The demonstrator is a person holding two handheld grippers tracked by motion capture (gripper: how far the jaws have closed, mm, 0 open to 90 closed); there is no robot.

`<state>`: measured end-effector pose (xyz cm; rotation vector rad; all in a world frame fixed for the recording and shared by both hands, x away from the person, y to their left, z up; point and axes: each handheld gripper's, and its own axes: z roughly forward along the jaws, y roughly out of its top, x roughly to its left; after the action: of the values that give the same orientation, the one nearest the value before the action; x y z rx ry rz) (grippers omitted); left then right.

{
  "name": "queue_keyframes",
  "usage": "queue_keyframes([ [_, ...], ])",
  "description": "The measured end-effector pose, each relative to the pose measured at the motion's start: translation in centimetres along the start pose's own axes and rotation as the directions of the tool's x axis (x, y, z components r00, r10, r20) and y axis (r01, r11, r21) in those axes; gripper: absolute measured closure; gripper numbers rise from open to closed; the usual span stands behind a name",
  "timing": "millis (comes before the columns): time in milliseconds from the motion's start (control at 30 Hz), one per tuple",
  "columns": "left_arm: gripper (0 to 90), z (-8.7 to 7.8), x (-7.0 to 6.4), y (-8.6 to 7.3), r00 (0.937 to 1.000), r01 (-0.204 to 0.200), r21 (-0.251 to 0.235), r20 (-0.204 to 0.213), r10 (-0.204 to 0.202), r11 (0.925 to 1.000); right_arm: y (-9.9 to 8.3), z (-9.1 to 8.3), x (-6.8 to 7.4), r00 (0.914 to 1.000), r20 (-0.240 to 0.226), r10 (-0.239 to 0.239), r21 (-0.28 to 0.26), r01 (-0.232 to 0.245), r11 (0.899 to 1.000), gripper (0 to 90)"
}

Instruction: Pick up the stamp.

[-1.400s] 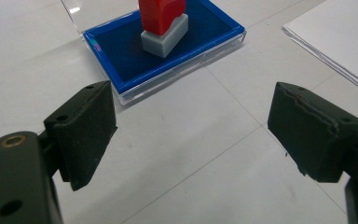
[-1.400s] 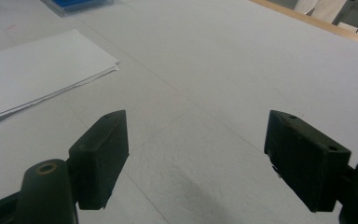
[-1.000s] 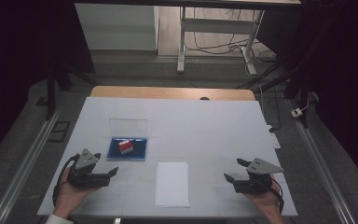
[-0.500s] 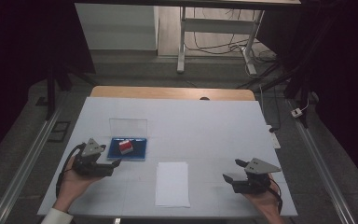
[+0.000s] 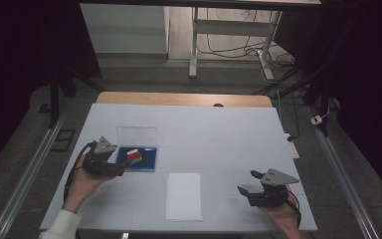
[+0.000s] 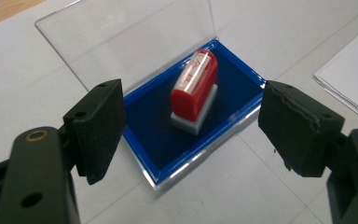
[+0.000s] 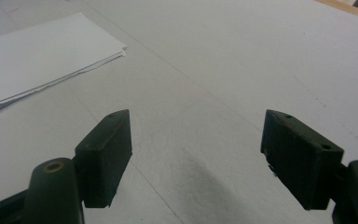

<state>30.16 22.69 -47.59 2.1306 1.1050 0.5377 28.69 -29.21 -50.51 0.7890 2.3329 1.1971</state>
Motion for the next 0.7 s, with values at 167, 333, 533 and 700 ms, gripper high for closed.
queue_keyframes([
  [167,25.1,0.7,0.2,0.8,0.9994,-0.025,0.025,0.024,0.024,0.9994,0.0,0.0,0.0,1.0000,0.005,-0.005,0.003,0.005,1.000,24.1],
  [333,26.8,1.2,0.2,1.8,0.9980,-0.054,0.041,0.036,0.053,0.9977,0.0,-0.2,0.0,1.0000,0.004,0.001,-0.002,-0.001,1.000,24.2],
  [533,27.4,2.2,0.2,2.3,0.9970,-0.064,0.062,0.046,0.061,0.9960,0.0,-0.2,0.0,1.0000,0.006,-0.003,0.003,0.003,1.000,24.3],
  [700,33.0,3.0,0.5,2.3,0.9952,-0.081,0.075,0.061,0.076,0.9939,-0.1,-0.2,0.0,0.9999,0.014,-0.007,0.004,0.007,1.000,25.0],
])
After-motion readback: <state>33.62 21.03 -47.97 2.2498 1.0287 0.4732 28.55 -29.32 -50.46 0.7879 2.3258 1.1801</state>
